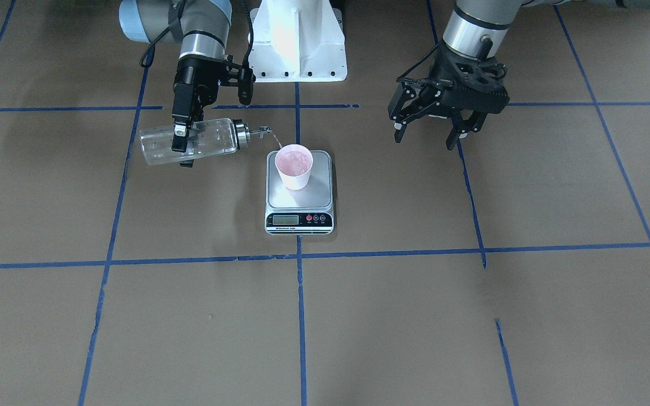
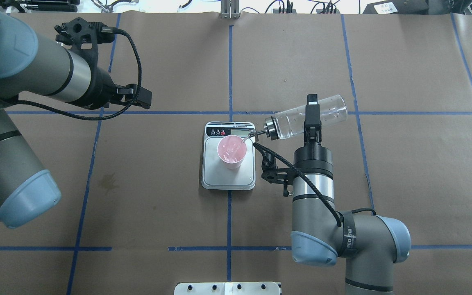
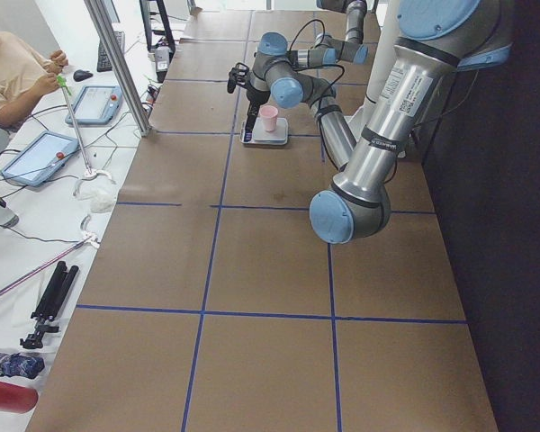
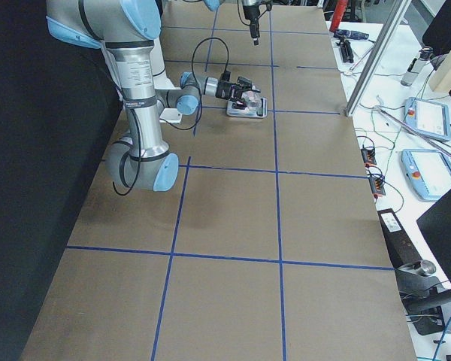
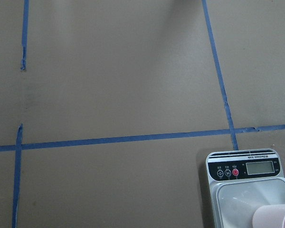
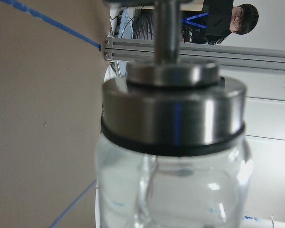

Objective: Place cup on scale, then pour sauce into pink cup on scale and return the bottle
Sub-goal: 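Turn the dispenser upright and carry it back with the right gripper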

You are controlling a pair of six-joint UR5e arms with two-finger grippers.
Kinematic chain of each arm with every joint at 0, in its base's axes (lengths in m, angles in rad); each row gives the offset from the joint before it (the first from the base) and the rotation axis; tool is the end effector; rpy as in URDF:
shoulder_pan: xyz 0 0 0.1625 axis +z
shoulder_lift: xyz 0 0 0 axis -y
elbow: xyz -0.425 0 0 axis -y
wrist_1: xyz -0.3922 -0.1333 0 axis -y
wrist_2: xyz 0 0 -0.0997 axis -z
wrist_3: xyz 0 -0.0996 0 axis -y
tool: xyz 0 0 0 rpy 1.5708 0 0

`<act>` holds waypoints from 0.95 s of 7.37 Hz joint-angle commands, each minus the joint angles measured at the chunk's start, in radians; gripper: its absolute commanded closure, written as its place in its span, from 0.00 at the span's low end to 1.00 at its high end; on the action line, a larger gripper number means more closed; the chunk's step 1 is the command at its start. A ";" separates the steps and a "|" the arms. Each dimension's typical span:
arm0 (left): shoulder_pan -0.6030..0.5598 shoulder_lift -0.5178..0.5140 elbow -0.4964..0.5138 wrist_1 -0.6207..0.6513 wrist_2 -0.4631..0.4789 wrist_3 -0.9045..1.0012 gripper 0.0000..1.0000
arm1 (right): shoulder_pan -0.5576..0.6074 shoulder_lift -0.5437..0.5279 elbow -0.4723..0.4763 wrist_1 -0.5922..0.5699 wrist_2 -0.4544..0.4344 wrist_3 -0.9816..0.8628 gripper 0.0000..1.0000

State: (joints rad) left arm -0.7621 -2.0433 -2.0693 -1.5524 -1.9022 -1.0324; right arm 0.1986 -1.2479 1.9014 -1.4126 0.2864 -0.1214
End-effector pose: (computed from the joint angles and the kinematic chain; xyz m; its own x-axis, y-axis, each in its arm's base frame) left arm 0.3277 -0.4523 0.1905 0.5963 0.1011 -0.7963 0.1809 0.9496 0.2560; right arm -0.4796 -0.3300 0.2741 0.6508 -0.1551 -0.7432 0.7591 0.1179 0.6402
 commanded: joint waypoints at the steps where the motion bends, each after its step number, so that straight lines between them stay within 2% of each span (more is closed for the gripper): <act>1: 0.000 0.000 0.000 0.000 0.000 0.000 0.01 | -0.001 -0.002 -0.001 0.009 0.043 0.217 1.00; 2: 0.001 0.000 0.000 0.000 0.000 0.000 0.01 | -0.001 -0.002 0.002 0.009 0.078 0.297 1.00; 4: 0.001 0.000 0.001 0.000 0.000 -0.002 0.01 | -0.001 -0.005 -0.002 0.014 0.138 0.609 1.00; 6: 0.001 0.000 0.001 0.000 0.000 0.000 0.01 | -0.001 -0.002 0.001 0.015 0.163 0.792 1.00; 7: 0.001 0.000 0.003 0.000 0.000 -0.002 0.01 | -0.001 -0.001 -0.001 0.015 0.193 0.995 1.00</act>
State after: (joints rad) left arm -0.7609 -2.0433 -2.0674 -1.5524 -1.9021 -1.0328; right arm 0.1979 -1.2508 1.9010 -1.3978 0.4491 0.6585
